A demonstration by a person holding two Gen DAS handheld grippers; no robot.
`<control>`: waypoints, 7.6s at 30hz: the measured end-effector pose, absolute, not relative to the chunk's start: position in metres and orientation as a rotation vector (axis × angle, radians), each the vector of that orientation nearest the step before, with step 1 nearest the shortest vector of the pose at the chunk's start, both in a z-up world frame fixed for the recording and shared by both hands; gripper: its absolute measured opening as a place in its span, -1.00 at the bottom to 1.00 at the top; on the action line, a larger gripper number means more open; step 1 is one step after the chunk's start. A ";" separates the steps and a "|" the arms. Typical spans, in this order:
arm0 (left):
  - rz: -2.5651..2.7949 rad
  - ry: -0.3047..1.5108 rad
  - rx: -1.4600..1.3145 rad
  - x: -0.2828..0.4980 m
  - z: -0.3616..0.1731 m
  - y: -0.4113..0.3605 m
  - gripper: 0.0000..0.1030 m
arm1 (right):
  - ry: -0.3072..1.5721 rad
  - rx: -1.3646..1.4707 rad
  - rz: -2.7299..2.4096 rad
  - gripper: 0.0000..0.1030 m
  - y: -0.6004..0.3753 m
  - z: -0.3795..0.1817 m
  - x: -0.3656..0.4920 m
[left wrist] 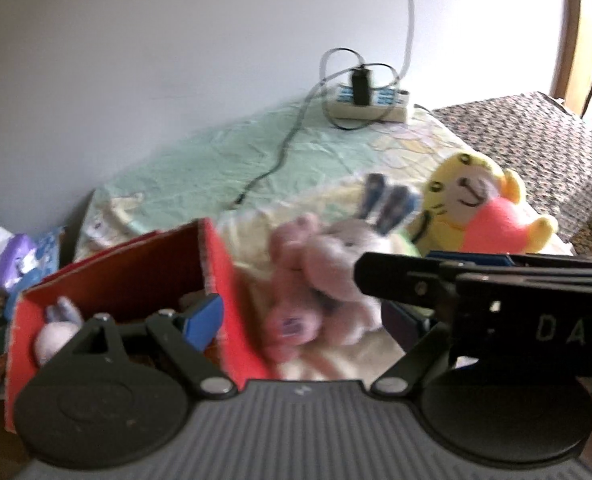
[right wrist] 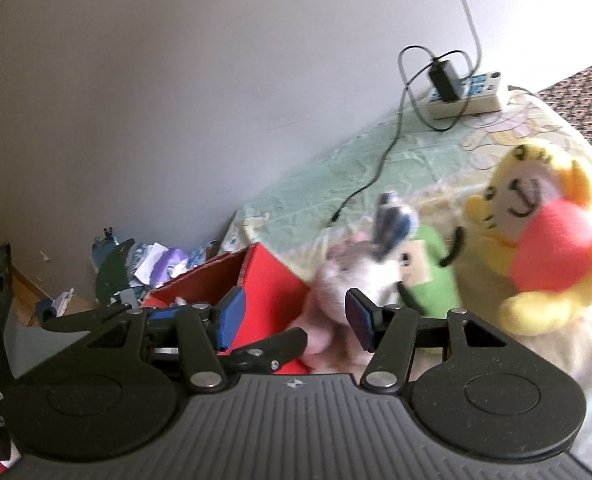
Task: Organize objects
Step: 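Move the open right tool back toward the toys on the bed, then grasp the yellow tiger in the pink shirt with the right tool, then carry the yellow tiger over the red box and lower it inside, then open the right tool to release the tiger inside the red box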
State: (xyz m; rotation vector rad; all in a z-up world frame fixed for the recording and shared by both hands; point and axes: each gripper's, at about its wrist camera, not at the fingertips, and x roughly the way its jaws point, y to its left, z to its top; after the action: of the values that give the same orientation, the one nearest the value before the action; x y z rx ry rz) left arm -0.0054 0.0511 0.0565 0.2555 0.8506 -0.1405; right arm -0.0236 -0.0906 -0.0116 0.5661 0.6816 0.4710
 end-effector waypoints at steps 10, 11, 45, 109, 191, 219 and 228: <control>-0.235 0.908 0.245 0.003 0.031 -0.003 0.77 | 0.703 0.575 0.395 0.16 -0.135 -0.027 -0.022; -0.251 0.920 0.237 0.004 0.028 -0.007 0.78 | 0.703 0.574 0.383 0.16 -0.139 -0.029 -0.022; -0.657 1.109 -0.017 0.066 -0.026 -0.064 0.84 | 0.694 0.724 0.101 0.17 -0.250 -0.081 0.032; -0.717 1.175 -0.077 -0.020 -0.045 0.003 0.84 | 0.992 0.778 0.304 0.28 -0.184 -0.112 -0.037; -0.600 0.953 -0.085 0.014 -0.017 0.245 0.79 | 0.633 0.382 0.417 -0.14 0.093 -0.012 0.003; -0.533 1.049 -0.037 0.026 -0.033 0.237 0.99 | 0.617 0.347 0.396 -0.41 0.093 -0.038 0.003; -0.518 1.038 -0.007 0.024 -0.031 0.233 0.99 | 0.607 0.346 0.402 -0.41 0.092 -0.038 0.002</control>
State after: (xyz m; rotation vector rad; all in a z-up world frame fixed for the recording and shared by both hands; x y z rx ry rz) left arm 0.0235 0.2328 -0.0312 -0.0074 1.0380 -0.5181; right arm 0.0016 0.0923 -0.0385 0.3457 0.6073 0.4016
